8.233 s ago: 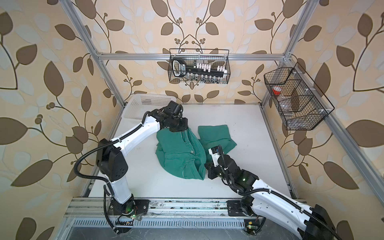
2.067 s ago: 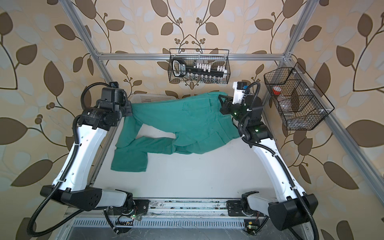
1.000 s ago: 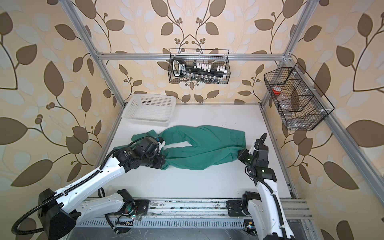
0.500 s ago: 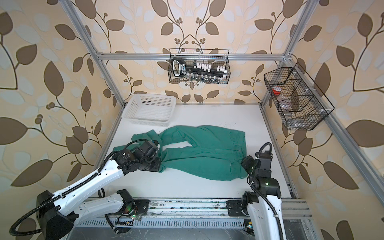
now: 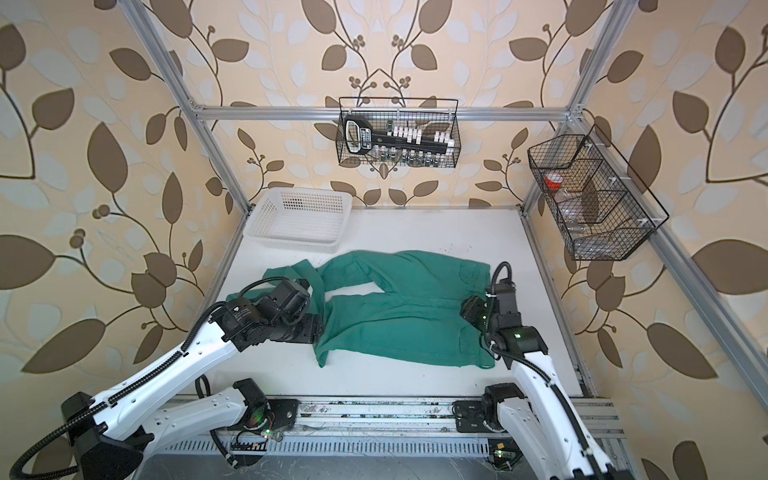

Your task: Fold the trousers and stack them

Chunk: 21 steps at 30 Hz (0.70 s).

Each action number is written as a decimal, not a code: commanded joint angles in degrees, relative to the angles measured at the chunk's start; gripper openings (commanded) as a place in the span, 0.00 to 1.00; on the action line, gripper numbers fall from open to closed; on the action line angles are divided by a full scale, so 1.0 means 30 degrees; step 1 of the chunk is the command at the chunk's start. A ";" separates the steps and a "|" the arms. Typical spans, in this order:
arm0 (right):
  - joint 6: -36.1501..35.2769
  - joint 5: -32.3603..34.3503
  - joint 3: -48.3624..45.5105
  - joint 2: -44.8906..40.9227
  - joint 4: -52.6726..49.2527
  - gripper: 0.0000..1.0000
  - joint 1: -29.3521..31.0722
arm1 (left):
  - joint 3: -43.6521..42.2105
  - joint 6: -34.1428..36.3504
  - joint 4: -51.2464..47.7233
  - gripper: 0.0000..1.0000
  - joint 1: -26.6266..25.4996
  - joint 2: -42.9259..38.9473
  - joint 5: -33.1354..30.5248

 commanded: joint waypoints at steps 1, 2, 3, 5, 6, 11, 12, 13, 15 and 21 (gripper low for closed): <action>0.0041 -0.0452 -0.0939 0.1951 0.4281 0.63 0.0804 | 0.1350 0.0551 -0.0348 0.78 0.0724 0.0500 -0.1370; 0.0147 -0.0843 -0.1207 0.2553 0.5312 0.62 0.0796 | 0.1478 0.0645 -0.0218 0.79 0.1236 0.0725 -0.1438; 0.0160 -0.0839 -0.1277 0.3466 0.5963 0.62 0.0750 | 0.1474 0.0699 0.0141 0.79 0.1944 0.0966 -0.1276; -0.0132 -0.0945 -0.1174 0.5002 0.6681 0.62 0.0643 | 0.1070 0.0642 0.1034 0.80 0.3839 0.1170 -0.0534; -0.0139 -0.1141 -0.1237 0.5752 0.7121 0.62 0.0387 | 0.0822 0.0582 0.1547 0.81 0.4656 0.1243 -0.0180; -0.0443 -0.1514 -0.1578 0.8085 0.8236 0.62 -0.1138 | 0.0606 0.0491 0.2646 0.82 0.7160 0.1827 -0.0711; -0.0545 -0.1675 -0.1703 0.8432 0.8458 0.62 -0.1526 | 0.0653 0.0516 0.2957 0.82 0.7342 0.1943 -0.0669; -0.0600 -0.1778 -0.1799 0.8766 0.8567 0.63 -0.1915 | 0.0751 0.0545 0.3208 0.83 0.7433 0.2192 -0.0809; -0.0779 -0.1880 -0.1875 0.9322 0.8689 0.63 -0.2582 | 0.1113 0.0693 0.3298 0.83 0.7493 0.3089 -0.1070; -0.1449 -0.2122 -0.1875 1.0501 0.9004 0.61 -0.4565 | 0.2101 0.0638 0.4214 0.84 0.7560 0.5752 -0.1252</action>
